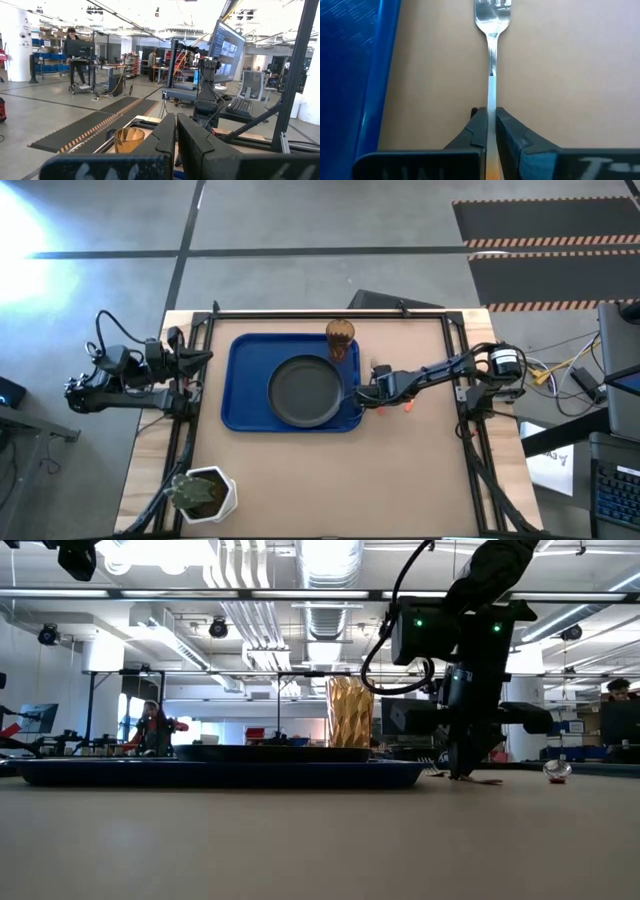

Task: Pick and place plate/cup/fork/spoon on tray
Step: Put the orange fork on the left of the black plate on the blue tray

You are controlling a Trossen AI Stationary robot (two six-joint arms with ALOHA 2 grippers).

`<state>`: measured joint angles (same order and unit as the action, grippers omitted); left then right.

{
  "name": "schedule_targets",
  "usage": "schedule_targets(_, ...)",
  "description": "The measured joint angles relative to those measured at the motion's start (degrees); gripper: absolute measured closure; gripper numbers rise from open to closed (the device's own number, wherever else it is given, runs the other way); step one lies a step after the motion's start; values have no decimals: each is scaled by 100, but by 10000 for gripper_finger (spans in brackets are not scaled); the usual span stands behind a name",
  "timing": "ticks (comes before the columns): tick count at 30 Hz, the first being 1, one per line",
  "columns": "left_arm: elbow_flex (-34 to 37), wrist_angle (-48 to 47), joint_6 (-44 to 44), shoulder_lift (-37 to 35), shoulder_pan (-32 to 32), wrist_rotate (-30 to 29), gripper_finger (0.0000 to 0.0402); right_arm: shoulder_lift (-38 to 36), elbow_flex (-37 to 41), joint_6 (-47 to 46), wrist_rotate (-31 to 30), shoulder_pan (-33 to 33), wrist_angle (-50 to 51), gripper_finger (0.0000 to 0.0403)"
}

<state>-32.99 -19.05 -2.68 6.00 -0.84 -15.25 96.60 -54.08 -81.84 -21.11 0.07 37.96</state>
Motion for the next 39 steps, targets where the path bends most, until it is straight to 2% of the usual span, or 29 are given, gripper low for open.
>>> schedule_targets(4, 0, 0, 0, 0, 1, 0, 402, -391, 24, 24, -8, 71, 26, 393)
schedule_targets(12, 46, 2, 0, 0, 0, 0, 402, -1477, 12, 272, -602, 130, 50, 393)
schedule_targets(19, 46, 14, 0, 0, 2, 0, 402, -1806, -92, 700, -739, 413, -786, 394)
schedule_targets(23, 47, 63, 0, 0, 2, 0, 402, -1524, -721, 1356, -738, 460, -1018, 394)
schedule_targets(28, 48, 57, 0, 0, 0, 0, 402, -883, -1930, 2450, -590, 430, -1017, 394)
schedule_targets(34, 39, 57, 0, 0, 0, 0, 402, 176, -3418, 3657, 163, 246, -1016, 394)
schedule_targets(39, 39, 55, 2, 0, 0, 0, 402, 1112, -4568, 4264, 935, 84, -1033, 394)
